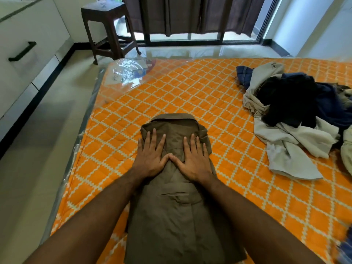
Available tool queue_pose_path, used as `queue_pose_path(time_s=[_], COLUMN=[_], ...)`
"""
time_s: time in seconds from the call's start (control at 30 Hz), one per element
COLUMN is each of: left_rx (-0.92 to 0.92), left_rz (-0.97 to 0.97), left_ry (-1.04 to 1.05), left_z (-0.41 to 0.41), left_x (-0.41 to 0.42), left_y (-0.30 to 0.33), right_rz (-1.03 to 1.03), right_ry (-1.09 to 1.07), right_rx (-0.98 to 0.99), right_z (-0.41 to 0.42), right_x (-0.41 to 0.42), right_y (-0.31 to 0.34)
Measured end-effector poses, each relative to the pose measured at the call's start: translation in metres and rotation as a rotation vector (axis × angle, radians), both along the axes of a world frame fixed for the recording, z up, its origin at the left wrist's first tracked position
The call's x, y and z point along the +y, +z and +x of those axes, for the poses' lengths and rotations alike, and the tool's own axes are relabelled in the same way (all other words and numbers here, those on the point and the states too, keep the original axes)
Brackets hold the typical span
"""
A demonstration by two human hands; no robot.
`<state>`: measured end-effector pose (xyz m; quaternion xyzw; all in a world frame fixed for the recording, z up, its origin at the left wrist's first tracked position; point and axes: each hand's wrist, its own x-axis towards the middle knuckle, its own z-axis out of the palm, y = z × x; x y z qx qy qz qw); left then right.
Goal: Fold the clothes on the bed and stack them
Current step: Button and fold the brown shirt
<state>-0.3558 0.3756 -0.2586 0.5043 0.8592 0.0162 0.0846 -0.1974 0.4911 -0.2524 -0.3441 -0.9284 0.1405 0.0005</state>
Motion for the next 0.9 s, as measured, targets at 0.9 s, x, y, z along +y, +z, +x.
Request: queue_pose_path(time_s=[0.9], left_rx=[-0.092], left_rz=[-0.479], left_ry=[-0.118], left_z=[0.201], left_x=[-0.175], left_y=[0.059], right_rz=[0.044], right_ry=[0.393], right_rx=[-0.260], right_z=[0.171], right_x=[-0.156], right_y=[0.058])
